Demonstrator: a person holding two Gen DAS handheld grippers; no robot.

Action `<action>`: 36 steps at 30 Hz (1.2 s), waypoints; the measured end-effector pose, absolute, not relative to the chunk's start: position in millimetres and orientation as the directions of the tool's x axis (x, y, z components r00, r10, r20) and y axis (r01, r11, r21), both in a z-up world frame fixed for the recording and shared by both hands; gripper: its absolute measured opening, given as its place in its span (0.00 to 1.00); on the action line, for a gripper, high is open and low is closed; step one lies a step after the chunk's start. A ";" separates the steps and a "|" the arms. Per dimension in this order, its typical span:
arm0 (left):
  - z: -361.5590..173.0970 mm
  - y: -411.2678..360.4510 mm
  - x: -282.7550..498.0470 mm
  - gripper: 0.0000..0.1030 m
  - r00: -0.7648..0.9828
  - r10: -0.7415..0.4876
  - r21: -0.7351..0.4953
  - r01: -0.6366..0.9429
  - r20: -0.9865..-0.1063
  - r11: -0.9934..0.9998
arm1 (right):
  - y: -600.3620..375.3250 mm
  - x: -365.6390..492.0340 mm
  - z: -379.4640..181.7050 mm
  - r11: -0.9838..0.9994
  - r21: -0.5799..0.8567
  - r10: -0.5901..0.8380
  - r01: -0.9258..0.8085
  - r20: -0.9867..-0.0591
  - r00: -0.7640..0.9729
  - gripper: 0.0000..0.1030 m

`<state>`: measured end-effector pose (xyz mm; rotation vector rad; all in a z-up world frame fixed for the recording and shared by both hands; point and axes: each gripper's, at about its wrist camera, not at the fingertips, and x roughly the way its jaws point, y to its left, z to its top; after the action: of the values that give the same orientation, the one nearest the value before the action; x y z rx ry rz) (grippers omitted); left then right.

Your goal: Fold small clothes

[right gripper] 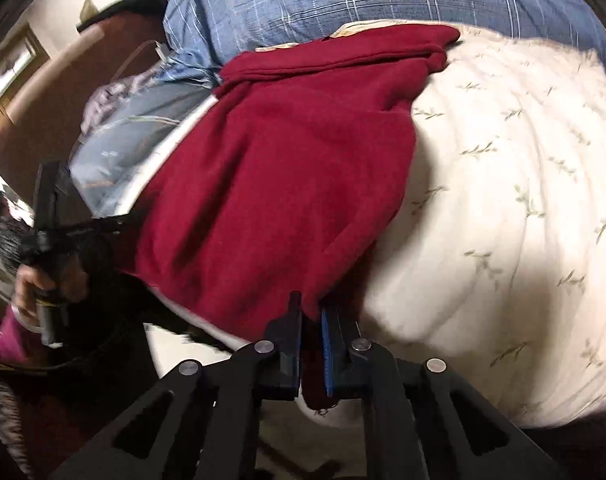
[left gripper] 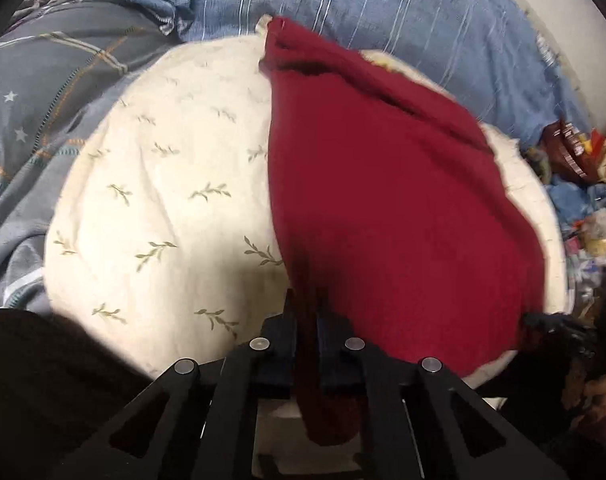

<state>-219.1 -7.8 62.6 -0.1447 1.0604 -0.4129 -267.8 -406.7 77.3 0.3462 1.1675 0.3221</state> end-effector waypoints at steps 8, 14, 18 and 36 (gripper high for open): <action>57.3 6.1 -224.2 0.05 0.418 -0.347 -0.269 0.236 -0.839 0.934 | -414.2 -272.0 61.1 0.888 0.461 0.442 -0.003 -0.849 0.290 0.13; 45.8 -5.7 -217.8 0.44 0.382 -0.321 -0.250 0.224 -0.867 0.942 | -409.7 -270.9 58.7 0.877 0.480 0.459 0.002 -0.839 0.293 0.36; 39.7 -17.9 -213.3 0.48 0.388 -0.320 -0.249 0.223 -0.864 0.942 | -406.1 -264.9 53.5 0.857 0.515 0.489 0.013 -0.820 0.297 0.36; 83.4 -33.9 -217.0 0.06 0.496 -0.309 -0.152 0.331 -0.812 0.931 | -403.0 -253.4 109.7 0.840 0.538 0.513 -0.076 -0.739 0.437 0.09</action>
<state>-217.0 -33.9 83.4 0.0250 0.9777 -0.3876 -253.4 -403.0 109.7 0.4660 1.0634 0.3833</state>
